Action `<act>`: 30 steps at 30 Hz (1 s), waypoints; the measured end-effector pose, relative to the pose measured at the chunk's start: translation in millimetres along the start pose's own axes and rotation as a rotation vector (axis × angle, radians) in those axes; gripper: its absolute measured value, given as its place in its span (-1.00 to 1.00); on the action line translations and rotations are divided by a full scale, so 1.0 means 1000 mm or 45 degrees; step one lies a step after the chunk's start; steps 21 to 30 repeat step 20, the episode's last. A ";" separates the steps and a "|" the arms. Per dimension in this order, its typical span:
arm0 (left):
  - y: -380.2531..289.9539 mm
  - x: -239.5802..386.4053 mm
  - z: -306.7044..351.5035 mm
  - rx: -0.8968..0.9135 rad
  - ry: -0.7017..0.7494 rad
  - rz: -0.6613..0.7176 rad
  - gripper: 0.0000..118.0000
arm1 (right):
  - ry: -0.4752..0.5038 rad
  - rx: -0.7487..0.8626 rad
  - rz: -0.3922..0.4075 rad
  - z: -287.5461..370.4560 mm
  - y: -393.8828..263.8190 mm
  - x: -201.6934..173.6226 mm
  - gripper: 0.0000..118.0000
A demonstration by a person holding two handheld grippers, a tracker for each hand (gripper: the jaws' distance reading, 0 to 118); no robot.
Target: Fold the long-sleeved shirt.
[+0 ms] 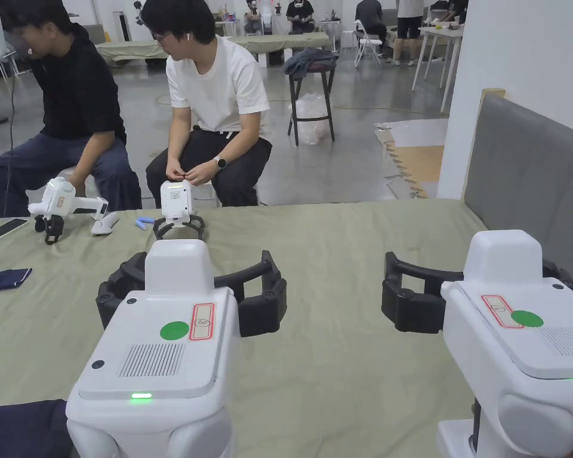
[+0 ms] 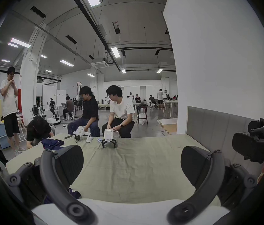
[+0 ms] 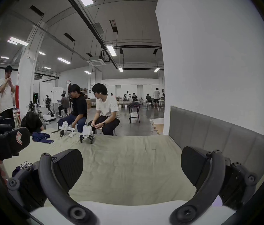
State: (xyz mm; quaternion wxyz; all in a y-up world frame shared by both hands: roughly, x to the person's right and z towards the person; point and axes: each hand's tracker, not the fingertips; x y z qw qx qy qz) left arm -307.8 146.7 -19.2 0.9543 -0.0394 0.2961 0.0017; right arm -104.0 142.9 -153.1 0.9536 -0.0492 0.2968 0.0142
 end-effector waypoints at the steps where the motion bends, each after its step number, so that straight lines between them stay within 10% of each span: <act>1: 0.000 0.000 0.000 -0.001 0.001 -0.001 0.85 | -0.002 0.000 -0.001 0.000 0.000 0.000 1.00; 30: 0.000 0.002 0.000 0.009 -0.002 -0.001 0.85 | -0.002 0.006 0.000 -0.005 -0.001 0.002 1.00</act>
